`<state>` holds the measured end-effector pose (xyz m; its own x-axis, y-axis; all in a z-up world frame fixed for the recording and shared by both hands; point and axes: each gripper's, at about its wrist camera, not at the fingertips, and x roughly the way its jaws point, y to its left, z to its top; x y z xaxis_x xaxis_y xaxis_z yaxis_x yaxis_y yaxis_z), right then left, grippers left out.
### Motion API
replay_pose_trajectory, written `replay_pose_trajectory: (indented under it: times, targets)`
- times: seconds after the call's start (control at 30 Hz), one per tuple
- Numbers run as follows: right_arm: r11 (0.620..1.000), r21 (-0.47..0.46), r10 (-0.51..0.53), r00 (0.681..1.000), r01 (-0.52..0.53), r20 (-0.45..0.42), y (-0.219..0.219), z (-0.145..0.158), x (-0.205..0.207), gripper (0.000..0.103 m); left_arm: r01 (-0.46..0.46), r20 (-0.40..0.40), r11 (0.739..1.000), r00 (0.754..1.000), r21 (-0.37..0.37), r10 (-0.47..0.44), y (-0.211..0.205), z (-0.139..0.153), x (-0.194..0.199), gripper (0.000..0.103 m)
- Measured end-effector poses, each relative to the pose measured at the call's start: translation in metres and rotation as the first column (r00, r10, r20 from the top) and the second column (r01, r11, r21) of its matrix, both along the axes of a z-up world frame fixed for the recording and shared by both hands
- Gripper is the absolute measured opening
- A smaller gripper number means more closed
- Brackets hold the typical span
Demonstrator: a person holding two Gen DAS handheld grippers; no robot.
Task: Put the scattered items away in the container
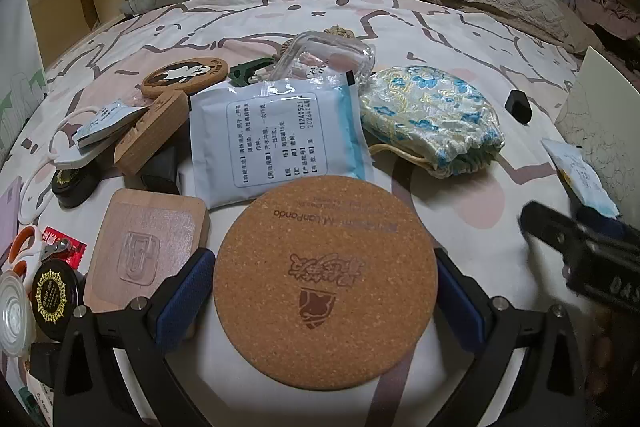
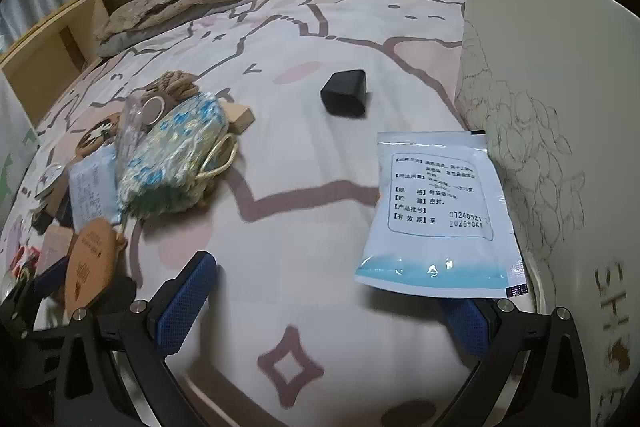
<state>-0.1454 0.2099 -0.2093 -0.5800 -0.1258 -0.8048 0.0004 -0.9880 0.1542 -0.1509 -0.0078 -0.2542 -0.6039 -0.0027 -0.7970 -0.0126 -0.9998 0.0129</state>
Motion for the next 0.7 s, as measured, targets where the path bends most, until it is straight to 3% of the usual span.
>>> replay_pose_trajectory:
  times: [0.2,0.37,0.53,0.7]
  targets:
    - [1.000,0.029,-0.010,1.000,0.011,-0.012,-0.002,0.000,-0.007,0.101,0.002,-0.006,1.000,1.000,-0.002,-0.002,-0.001,0.000,0.001,0.102]
    - [0.998,0.021,-0.052,0.998,0.052,-0.037,0.009,0.003,-0.005,0.075,0.007,-0.013,1.000,1.000,0.006,-0.007,-0.002,0.002,0.002,0.100]
    - [0.995,-0.024,-0.100,0.994,0.099,-0.048,0.026,0.005,-0.003,0.042,0.010,-0.014,1.000,1.000,0.018,-0.010,-0.002,0.003,0.004,0.100]
    - [0.996,-0.026,-0.083,0.995,0.082,-0.057,0.026,0.007,0.002,0.022,0.010,-0.013,1.000,1.000,0.019,-0.009,-0.002,0.004,0.005,0.100]
